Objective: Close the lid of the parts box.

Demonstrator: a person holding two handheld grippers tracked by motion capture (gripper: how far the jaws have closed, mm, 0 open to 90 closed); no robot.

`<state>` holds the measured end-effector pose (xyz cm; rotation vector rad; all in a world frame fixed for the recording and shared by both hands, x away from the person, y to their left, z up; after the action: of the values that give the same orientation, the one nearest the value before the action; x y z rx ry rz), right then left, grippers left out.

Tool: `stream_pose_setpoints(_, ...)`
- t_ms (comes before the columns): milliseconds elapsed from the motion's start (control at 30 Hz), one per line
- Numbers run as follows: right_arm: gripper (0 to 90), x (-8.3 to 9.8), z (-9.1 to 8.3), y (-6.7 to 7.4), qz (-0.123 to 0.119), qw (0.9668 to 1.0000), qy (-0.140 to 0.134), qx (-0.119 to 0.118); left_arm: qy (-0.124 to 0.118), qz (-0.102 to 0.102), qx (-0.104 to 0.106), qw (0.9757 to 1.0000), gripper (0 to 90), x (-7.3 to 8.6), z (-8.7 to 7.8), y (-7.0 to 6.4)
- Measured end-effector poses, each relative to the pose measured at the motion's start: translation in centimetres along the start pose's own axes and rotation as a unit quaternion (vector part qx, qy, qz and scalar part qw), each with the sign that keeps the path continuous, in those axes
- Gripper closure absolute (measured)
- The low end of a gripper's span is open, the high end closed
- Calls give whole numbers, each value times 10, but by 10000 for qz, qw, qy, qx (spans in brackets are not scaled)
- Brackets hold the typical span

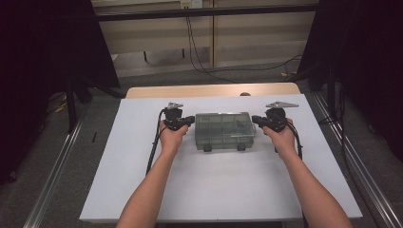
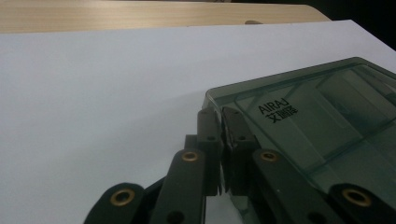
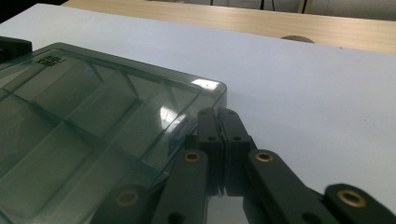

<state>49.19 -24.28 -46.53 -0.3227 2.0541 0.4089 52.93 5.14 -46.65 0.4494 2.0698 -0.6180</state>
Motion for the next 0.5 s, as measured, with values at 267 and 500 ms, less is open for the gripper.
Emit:
stream_pose_setpoints(267,900,-7,-12,2,-59,9999,-83,-103,-73,62,126,9999,875,-9,-12,-4)
stream_pose_setpoints(500,900,-10,-20,9,-34,9995,-109,-308,-110,194,346,9992,878,-13,-24,-12)
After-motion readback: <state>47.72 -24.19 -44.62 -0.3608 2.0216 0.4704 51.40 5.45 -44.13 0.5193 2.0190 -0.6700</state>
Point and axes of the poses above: each handheld gripper's, and its own axes: z roughly forward along the jaws, x roughly out of its underside, y roughly to its left, the point moved 6 cm from there along z, roughly forward along the jaws, and after that the axes turned 6 degrees about -y, right-handed, at the moved point
